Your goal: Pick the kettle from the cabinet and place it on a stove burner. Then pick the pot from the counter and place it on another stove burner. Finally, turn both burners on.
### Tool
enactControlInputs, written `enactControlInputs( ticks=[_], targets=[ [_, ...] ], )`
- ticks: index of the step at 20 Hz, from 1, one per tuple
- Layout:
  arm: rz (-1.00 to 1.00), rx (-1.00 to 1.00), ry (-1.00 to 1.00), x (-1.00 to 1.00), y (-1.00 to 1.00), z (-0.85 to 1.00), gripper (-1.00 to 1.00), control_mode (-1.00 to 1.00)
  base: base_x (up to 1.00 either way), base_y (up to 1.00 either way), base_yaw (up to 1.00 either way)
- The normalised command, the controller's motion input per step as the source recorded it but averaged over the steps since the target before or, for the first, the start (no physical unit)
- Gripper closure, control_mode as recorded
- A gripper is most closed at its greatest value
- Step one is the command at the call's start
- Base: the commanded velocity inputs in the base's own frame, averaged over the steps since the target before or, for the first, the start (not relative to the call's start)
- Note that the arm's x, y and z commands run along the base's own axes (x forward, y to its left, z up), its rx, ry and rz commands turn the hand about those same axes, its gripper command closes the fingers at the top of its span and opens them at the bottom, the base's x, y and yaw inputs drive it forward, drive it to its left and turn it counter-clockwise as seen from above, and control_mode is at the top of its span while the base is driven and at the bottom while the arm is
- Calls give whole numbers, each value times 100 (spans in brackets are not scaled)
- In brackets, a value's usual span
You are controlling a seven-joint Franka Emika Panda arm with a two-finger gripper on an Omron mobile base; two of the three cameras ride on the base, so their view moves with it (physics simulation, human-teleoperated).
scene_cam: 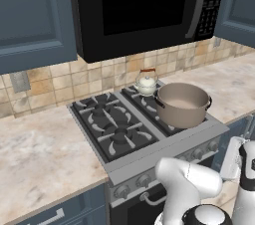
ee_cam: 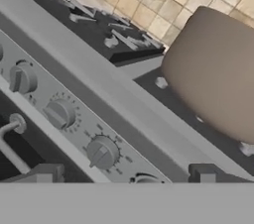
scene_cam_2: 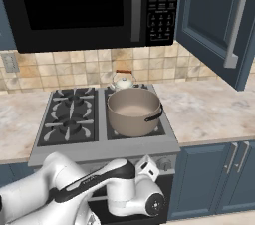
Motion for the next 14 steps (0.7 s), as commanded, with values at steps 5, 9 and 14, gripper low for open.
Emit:
enactControlInputs(
  ticks=[5, 9, 14],
  targets=[
    [-2, 13, 0, 0, 0, -13, -100, -100, 0, 0, 0],
    [-4, 13, 0, 0, 0, -11, -100, -100, 0, 0, 0],
    [-6, 11, -3, 0, 0, -5, -100, -100, 0, 0, 0]
  ],
)
